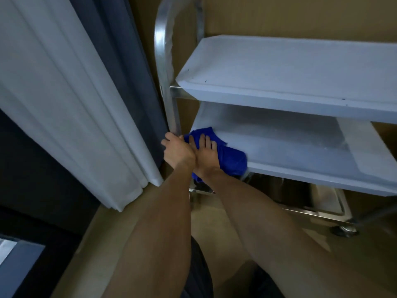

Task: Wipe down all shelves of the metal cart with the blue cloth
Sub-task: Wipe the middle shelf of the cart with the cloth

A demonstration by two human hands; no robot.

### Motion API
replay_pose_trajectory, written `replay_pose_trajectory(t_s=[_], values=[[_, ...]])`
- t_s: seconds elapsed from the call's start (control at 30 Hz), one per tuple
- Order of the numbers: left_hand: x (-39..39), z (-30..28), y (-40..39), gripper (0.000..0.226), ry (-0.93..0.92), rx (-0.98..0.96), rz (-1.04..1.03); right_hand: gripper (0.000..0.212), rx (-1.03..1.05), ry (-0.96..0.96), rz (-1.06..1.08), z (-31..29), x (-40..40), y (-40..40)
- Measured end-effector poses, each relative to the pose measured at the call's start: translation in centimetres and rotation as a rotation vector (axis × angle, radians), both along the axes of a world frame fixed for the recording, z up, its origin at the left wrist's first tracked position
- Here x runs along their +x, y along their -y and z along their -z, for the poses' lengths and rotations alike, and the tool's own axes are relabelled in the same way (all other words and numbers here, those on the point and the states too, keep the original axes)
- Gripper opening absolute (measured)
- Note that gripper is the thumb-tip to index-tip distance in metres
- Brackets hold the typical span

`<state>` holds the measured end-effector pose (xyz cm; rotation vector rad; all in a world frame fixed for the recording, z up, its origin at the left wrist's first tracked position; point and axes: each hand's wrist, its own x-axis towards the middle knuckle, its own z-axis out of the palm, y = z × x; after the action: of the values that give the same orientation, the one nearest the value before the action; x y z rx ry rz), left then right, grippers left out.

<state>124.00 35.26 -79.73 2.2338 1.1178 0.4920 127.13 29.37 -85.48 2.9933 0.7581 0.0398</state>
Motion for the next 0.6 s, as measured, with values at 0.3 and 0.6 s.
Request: replay_pose_trajectory(t_s=[0.3, 0.6], values=[[0.8, 0.5, 1.2, 0.031, -0.014, 0.007, -0.059, 0.086, 0.089, 0.029, 0.167, 1.3, -1.3, 13.0], [-0.3, 0.2, 1.9, 0.032, -0.025, 0.016, 0.053, 0.087, 0.047, 0.008, 0.472, 0.9, -0.4, 27.1]])
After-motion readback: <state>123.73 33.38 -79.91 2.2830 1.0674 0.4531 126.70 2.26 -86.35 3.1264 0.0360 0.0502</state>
